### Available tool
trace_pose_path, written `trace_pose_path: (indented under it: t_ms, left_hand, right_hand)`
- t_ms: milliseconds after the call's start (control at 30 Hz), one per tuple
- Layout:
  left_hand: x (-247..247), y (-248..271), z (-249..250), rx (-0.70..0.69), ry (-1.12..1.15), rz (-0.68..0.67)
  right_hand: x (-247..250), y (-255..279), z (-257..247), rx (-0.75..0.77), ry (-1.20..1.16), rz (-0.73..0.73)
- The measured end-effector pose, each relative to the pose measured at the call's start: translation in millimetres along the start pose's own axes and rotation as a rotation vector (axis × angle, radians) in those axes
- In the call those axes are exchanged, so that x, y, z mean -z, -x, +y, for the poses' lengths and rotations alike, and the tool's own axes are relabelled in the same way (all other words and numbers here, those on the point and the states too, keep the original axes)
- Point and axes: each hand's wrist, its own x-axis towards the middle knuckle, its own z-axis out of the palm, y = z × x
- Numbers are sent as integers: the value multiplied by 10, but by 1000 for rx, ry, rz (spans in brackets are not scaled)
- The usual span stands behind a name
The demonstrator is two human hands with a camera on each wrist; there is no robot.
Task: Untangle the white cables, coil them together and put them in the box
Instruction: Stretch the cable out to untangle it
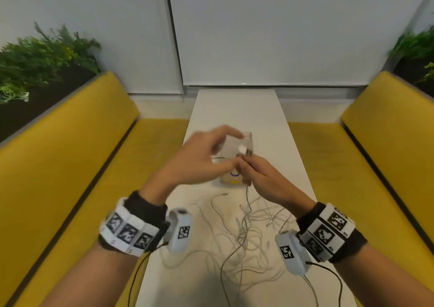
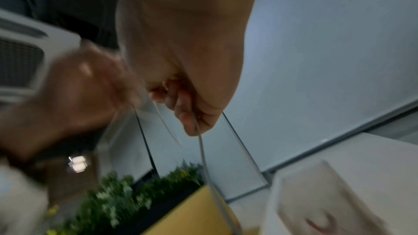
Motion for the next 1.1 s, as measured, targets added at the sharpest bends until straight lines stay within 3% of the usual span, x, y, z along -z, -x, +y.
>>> trace_pose_path:
  t_ms: [67,233,433,567,733,833,900,1000,1100]
  left_hand:
    - [-217,5,-114,53,-32,-63]
    - [-52,4,-159,29,246,24]
    - [518,-90,18,4,636,554]
    - [743,-133,38,1,830,778]
    - [949,-148,9,-33,941,1007]
    - [968,-133,-6,-35,899,975]
    - [882,-136,-24,10,833,882]
    - [707,-139,-149,139,712,718]
    - [573,-154,-318,259,564,657]
  right_hand:
    - [48,-28,-157,22,5,10]
    - [269,50,-241,60,-60,-73]
    - [188,236,388,-95,97,-122]
    - [198,346,715,-191,49,-75]
    - [298,446,1023,-321,216,-166]
    - [355,525,1148,-370,306,-225]
    - [382,513,1092,-352,316,-178]
    - [450,472,845,-273,198,-21]
    - [569,454,586,-214,38,9]
